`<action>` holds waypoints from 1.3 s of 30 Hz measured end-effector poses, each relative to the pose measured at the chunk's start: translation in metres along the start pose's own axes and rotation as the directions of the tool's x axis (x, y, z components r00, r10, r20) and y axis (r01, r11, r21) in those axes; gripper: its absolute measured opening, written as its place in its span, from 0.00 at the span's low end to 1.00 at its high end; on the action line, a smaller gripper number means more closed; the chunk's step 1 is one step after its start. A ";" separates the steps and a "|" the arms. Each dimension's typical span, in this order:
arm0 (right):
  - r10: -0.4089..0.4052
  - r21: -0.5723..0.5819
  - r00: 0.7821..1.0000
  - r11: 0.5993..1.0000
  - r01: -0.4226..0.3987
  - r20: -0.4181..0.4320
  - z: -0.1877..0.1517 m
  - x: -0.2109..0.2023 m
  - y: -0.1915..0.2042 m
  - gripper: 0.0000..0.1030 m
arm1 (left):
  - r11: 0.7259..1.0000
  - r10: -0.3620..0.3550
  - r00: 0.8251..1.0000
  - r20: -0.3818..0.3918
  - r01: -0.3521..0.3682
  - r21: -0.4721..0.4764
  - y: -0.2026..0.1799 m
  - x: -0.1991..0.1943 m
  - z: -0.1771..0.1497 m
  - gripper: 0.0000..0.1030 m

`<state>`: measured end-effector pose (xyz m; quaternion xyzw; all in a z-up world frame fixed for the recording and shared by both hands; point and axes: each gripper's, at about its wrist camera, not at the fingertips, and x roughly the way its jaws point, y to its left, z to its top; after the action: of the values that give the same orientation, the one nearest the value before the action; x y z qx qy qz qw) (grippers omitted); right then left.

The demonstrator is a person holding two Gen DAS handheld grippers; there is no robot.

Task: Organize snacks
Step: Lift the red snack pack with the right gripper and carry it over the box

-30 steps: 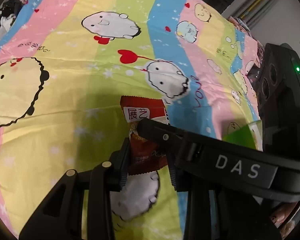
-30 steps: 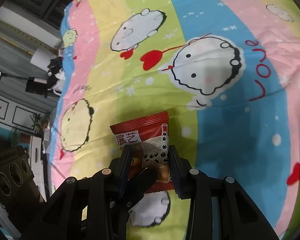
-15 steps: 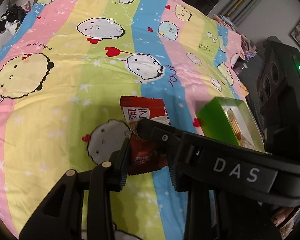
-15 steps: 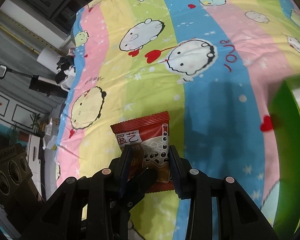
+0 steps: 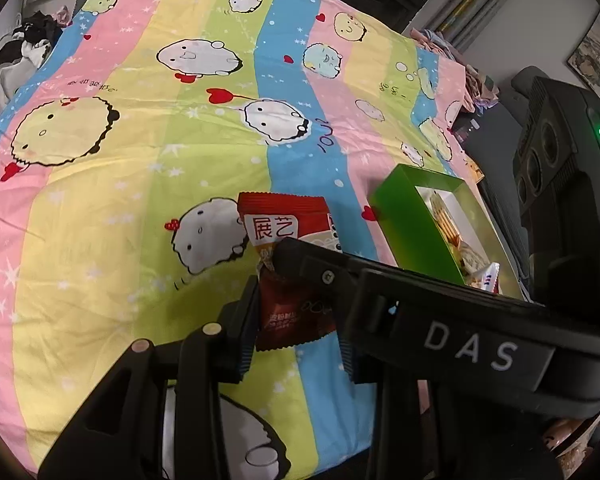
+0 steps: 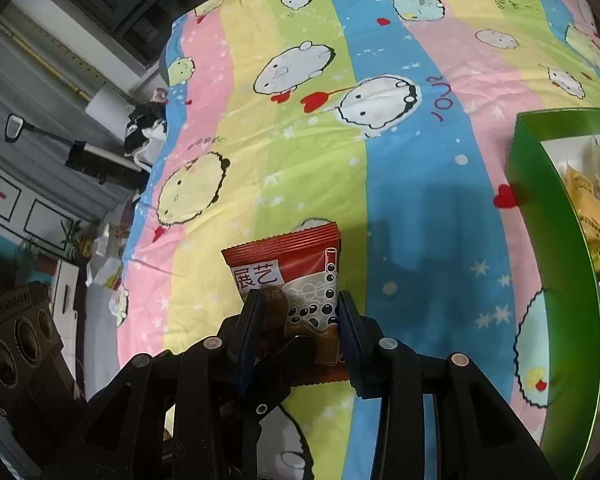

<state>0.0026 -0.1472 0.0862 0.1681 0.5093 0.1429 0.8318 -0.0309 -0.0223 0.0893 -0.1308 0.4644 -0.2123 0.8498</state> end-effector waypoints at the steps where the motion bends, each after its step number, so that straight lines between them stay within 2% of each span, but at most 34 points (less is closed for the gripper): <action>1: -0.001 0.000 1.000 1.000 0.001 0.000 -0.002 -0.001 0.000 0.39 | 1.000 -0.001 1.000 0.001 0.001 0.000 -0.001 -0.001 -0.002 0.33; 12: -0.004 -0.006 0.999 1.000 0.004 0.043 -0.017 -0.024 0.005 0.39 | 0.999 0.000 0.999 0.033 -0.001 0.041 -0.016 -0.019 -0.011 0.32; 21: -0.014 -0.018 0.992 1.000 0.017 0.124 -0.023 -0.055 0.011 0.39 | 0.995 -0.032 0.996 0.081 0.024 0.097 -0.035 -0.038 -0.012 0.32; 39: -0.041 0.068 0.978 0.997 0.028 0.203 -0.023 -0.089 -0.027 0.39 | 0.978 -0.077 0.995 0.057 0.064 0.197 -0.082 -0.023 -0.004 0.32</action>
<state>-0.0553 -0.2054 0.1362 0.1999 0.4286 0.0938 0.8761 -0.0643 -0.0831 0.1382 -0.0701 0.4090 -0.2827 0.8648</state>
